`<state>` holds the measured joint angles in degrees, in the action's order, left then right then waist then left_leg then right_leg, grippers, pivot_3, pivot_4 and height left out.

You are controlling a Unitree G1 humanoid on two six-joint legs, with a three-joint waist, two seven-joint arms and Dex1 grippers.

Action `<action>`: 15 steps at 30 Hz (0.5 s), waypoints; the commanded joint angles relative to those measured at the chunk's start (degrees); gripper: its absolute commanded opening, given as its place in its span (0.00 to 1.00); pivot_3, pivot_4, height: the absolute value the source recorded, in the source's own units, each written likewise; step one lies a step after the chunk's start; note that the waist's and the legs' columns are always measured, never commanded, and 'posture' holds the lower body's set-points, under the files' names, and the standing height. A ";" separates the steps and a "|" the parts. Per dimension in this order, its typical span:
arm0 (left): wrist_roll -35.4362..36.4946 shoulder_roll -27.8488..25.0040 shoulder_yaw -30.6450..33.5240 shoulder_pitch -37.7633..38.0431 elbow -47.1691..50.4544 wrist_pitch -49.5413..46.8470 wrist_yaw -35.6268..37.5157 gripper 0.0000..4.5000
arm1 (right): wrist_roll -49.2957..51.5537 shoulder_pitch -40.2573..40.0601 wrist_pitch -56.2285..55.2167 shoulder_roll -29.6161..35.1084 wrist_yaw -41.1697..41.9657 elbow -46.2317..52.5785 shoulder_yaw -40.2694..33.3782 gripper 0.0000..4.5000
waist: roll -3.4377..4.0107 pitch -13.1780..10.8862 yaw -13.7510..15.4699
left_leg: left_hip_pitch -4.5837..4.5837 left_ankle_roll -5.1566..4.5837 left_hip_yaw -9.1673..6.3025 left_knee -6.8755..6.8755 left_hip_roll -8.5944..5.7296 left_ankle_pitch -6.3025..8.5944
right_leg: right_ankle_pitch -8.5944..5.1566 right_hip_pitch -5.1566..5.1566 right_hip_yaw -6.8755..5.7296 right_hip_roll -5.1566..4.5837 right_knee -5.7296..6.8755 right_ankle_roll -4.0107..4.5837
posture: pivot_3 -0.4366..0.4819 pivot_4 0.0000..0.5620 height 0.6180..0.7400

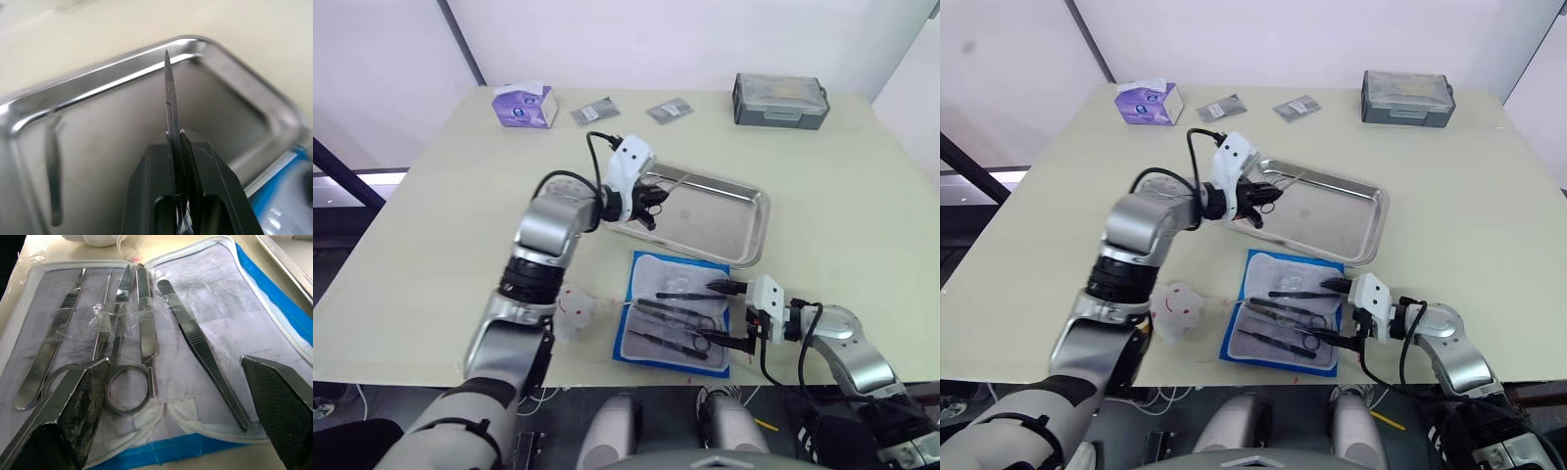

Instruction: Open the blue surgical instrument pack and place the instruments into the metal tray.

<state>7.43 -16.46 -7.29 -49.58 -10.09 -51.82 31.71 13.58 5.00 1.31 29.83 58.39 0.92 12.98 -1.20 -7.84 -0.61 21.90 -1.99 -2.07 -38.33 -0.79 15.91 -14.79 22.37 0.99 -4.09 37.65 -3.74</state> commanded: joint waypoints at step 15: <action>-4.73 4.39 0.35 -7.26 -24.26 12.19 -7.30 0.02 | -1.49 -2.79 3.87 1.93 0.05 -1.97 0.68 1.00 | -0.05 -0.03 0.08 | 0.06 0.24 0.01 0.01 -0.07 -0.13 | 0.00 0.02 -0.04 -0.03 -0.03 -0.01 | 0.48 0.27 0.95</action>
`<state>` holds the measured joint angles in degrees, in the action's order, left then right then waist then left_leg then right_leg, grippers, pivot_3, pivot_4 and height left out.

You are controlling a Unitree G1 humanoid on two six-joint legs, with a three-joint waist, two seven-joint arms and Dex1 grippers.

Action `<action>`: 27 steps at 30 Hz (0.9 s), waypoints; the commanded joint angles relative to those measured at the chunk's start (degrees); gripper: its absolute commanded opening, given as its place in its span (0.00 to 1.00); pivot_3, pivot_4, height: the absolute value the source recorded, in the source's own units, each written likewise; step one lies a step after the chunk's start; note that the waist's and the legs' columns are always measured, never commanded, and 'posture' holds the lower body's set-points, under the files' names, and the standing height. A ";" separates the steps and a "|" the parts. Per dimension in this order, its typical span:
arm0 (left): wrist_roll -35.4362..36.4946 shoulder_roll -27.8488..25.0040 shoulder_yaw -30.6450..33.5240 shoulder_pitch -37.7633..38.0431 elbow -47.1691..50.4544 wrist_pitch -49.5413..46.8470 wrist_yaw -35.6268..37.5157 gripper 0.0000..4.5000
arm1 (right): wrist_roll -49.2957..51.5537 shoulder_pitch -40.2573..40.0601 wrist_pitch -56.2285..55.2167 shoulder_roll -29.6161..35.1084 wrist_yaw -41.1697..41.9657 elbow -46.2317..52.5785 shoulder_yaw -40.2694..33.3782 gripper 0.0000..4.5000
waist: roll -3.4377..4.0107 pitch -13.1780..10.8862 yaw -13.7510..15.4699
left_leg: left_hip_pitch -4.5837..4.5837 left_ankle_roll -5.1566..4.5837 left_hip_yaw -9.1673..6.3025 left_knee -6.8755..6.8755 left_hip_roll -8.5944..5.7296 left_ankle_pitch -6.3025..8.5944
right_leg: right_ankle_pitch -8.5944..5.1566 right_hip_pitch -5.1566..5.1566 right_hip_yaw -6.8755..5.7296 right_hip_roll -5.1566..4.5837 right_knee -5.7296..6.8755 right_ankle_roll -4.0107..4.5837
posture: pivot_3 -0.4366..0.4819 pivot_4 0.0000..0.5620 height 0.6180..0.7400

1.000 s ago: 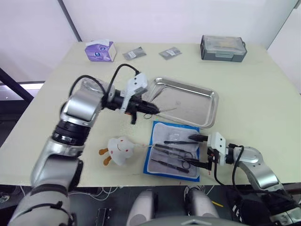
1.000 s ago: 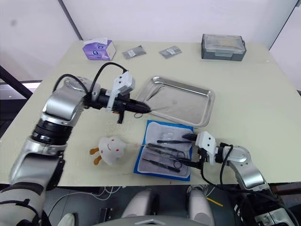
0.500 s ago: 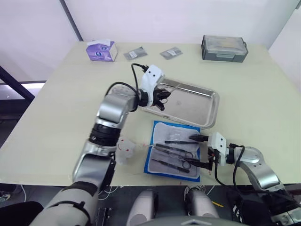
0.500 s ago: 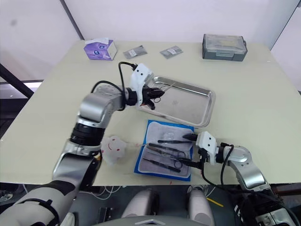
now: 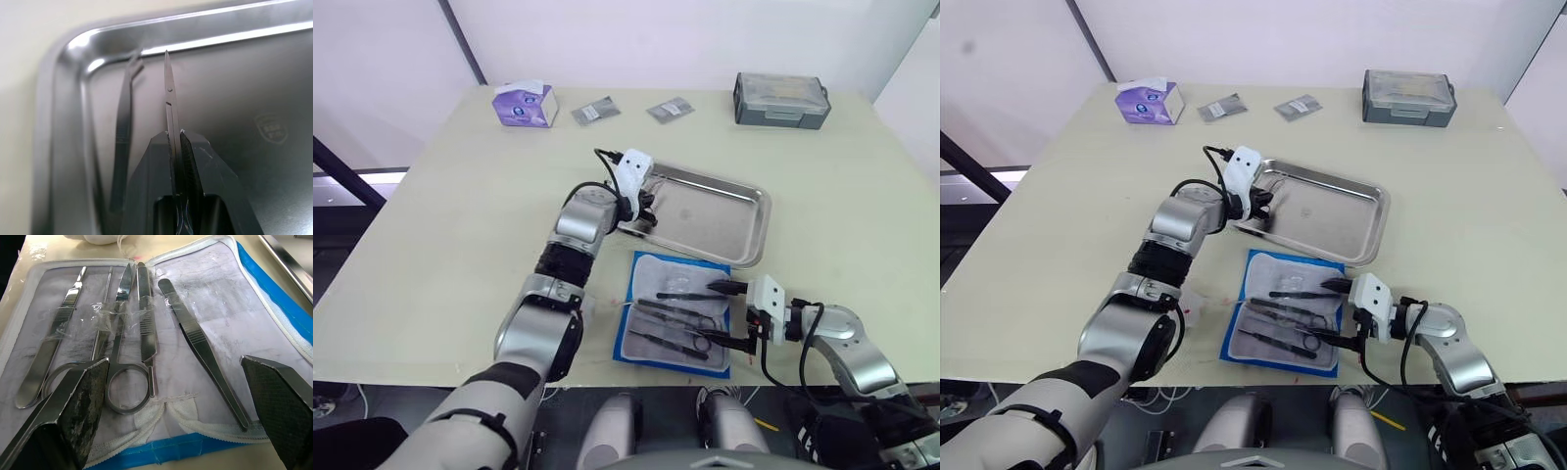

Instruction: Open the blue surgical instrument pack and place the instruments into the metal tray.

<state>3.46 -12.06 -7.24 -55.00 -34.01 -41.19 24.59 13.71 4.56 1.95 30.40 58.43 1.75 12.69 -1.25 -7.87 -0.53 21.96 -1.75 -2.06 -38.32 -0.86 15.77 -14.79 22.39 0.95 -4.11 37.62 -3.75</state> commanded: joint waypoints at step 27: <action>4.04 -6.87 0.97 0.20 19.21 -9.31 13.12 0.53 | -1.44 -2.77 3.71 1.54 -0.71 -1.84 0.76 1.00 | -0.02 -0.02 0.23 | 0.02 0.03 -0.01 0.00 0.04 -0.01 | 0.00 0.00 0.00 -0.02 -0.01 -0.01 | 0.48 0.27 0.95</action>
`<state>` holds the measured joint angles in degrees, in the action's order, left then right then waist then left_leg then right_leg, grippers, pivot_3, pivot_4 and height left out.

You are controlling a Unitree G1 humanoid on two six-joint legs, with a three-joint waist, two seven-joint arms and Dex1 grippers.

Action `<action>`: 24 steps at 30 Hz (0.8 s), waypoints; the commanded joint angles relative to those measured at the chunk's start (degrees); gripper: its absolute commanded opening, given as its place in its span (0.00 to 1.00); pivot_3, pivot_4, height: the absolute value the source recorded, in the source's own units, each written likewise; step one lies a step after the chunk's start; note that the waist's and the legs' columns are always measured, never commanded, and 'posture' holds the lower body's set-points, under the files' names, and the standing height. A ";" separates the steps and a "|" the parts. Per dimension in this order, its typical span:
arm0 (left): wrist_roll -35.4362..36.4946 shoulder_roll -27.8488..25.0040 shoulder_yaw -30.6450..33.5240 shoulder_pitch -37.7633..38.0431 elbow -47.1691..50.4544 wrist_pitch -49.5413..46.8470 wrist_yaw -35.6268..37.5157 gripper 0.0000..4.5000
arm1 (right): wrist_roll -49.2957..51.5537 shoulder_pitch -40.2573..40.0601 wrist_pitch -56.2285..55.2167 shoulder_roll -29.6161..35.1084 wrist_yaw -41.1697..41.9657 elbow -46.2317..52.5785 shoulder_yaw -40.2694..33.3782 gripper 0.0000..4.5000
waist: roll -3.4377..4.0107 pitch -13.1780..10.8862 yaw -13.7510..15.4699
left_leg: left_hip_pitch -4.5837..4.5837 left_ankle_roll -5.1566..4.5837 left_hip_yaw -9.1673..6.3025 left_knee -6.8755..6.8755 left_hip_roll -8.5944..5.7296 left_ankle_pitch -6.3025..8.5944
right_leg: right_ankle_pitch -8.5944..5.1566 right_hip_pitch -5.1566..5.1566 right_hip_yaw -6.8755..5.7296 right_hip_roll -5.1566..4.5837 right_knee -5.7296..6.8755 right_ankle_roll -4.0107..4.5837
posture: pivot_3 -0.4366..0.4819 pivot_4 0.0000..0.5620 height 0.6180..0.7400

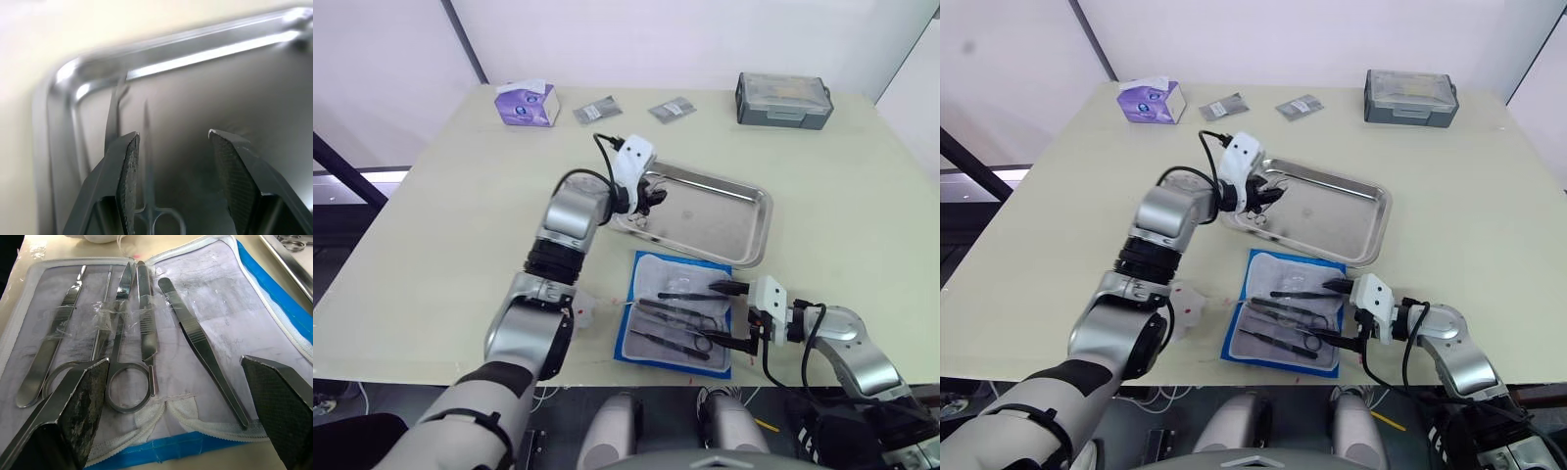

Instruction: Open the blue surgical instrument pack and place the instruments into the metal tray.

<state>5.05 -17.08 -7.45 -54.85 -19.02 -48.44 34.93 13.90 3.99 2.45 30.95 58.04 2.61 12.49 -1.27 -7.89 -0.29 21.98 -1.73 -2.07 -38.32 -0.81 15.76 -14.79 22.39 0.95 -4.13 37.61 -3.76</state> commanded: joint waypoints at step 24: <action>1.18 -14.35 -12.89 15.38 -4.61 50.08 51.72 0.53 | -1.46 -2.92 2.94 0.90 -1.43 -2.38 0.53 1.00 | 0.04 -0.02 -0.04 | -0.01 -0.28 0.05 -0.01 0.00 0.16 | -0.01 0.00 0.01 0.02 -0.02 0.02 | 0.48 0.27 0.95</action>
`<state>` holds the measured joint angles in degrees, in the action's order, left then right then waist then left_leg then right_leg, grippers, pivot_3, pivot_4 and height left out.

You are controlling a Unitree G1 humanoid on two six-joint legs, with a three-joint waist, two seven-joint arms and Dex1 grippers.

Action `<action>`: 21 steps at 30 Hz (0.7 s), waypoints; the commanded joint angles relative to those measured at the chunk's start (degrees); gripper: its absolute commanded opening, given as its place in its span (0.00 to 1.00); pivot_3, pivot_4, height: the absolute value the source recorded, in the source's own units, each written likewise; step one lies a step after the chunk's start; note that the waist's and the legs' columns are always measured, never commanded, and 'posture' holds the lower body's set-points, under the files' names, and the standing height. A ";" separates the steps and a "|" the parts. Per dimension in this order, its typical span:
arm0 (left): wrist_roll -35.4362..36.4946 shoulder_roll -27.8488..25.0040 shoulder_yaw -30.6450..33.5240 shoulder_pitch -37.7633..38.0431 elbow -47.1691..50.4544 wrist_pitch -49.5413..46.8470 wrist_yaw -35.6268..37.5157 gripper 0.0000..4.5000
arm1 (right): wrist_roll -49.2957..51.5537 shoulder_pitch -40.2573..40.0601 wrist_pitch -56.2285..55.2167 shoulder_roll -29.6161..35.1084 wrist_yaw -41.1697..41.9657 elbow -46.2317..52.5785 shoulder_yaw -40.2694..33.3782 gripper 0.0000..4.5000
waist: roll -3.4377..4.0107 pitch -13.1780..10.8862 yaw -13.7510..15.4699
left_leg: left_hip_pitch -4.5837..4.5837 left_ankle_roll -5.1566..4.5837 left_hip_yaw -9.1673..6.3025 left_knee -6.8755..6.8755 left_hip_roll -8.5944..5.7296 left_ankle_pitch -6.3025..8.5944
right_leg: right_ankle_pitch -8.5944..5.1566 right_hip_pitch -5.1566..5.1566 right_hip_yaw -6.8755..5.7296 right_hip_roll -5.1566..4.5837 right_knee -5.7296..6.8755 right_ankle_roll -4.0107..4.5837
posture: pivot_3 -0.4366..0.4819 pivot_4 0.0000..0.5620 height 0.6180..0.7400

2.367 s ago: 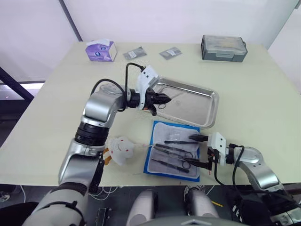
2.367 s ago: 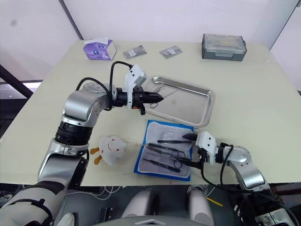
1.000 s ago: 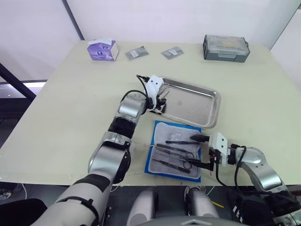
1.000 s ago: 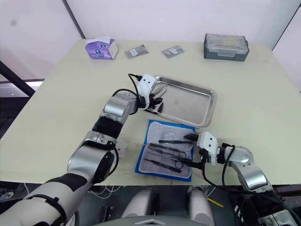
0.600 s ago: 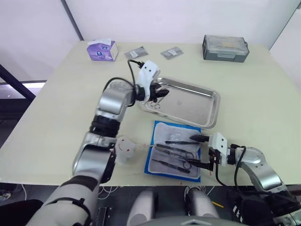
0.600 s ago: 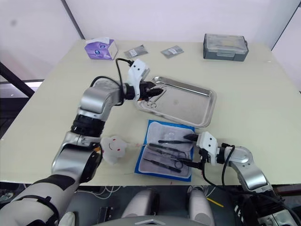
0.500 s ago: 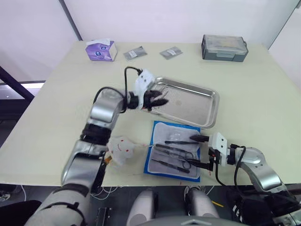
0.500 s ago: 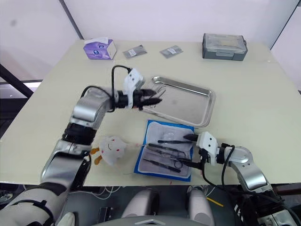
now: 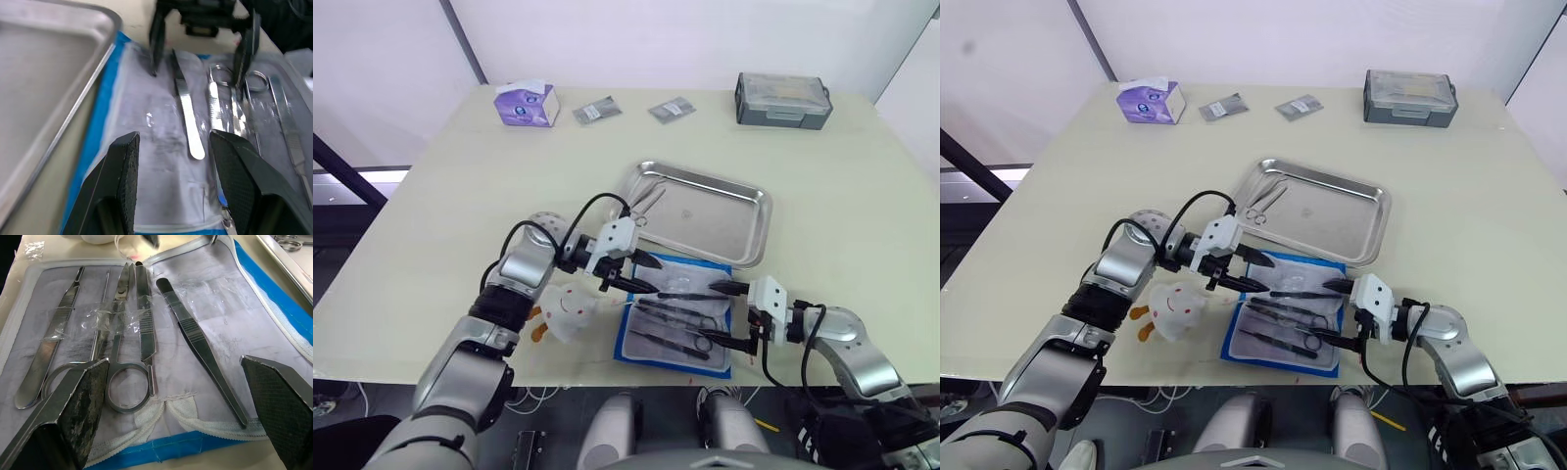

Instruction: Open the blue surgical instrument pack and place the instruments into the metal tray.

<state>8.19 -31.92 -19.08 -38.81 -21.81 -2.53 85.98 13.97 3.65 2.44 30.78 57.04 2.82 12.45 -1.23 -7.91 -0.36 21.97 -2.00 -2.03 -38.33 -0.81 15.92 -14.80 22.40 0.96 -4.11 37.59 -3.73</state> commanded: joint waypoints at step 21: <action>-6.26 2.52 -3.20 2.86 -6.00 9.37 -0.11 0.16 | -1.69 -2.23 2.73 0.72 -0.93 -2.86 0.61 1.00 | 0.01 0.01 0.03 | -0.06 -0.02 -0.02 -0.01 0.00 0.01 | 0.00 -0.06 -0.02 0.01 0.01 -0.01 | 0.48 0.27 0.95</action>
<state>4.42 -28.23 -20.86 -37.18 -26.79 6.16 85.83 13.96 3.28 2.45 30.79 56.57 3.06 12.39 -1.22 -7.90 -0.33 21.91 -2.02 -2.04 -38.34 -0.81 15.94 -14.80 22.33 0.94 -4.10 37.59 -3.75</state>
